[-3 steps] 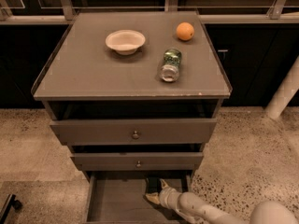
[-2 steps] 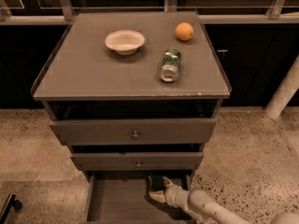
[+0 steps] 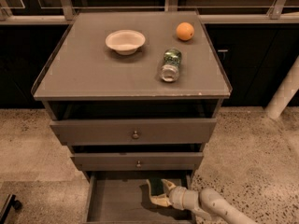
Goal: Pick sponge from bottom drawer and place on counter
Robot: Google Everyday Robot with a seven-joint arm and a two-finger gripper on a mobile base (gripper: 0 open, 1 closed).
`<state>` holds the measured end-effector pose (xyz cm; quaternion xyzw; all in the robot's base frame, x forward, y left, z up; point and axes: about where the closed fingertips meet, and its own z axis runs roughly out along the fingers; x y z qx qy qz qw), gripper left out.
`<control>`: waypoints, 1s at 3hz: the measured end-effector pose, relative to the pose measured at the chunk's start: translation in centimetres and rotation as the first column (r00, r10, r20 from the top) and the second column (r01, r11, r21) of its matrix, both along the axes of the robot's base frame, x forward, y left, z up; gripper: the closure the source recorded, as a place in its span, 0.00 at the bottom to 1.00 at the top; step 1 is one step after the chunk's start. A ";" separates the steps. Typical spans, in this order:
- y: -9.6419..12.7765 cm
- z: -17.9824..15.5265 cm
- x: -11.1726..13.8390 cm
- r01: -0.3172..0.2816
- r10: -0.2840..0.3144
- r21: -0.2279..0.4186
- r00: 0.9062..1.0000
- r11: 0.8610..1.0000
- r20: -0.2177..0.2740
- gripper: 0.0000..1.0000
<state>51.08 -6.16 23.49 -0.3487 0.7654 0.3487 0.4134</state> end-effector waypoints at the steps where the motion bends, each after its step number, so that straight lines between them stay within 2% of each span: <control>1: -0.1 2.6 -0.8 -0.038 0.036 0.095 0.999 0.995 0.018 1.00; 2: 0.3 2.9 -1.4 -0.059 0.058 0.110 0.998 0.992 0.016 1.00; 3: 1.0 5.6 -2.0 -0.081 0.076 0.085 0.995 0.993 0.062 1.00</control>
Offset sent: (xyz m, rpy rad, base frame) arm -0.0076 -0.0007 0.0232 0.0852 -0.0139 0.0325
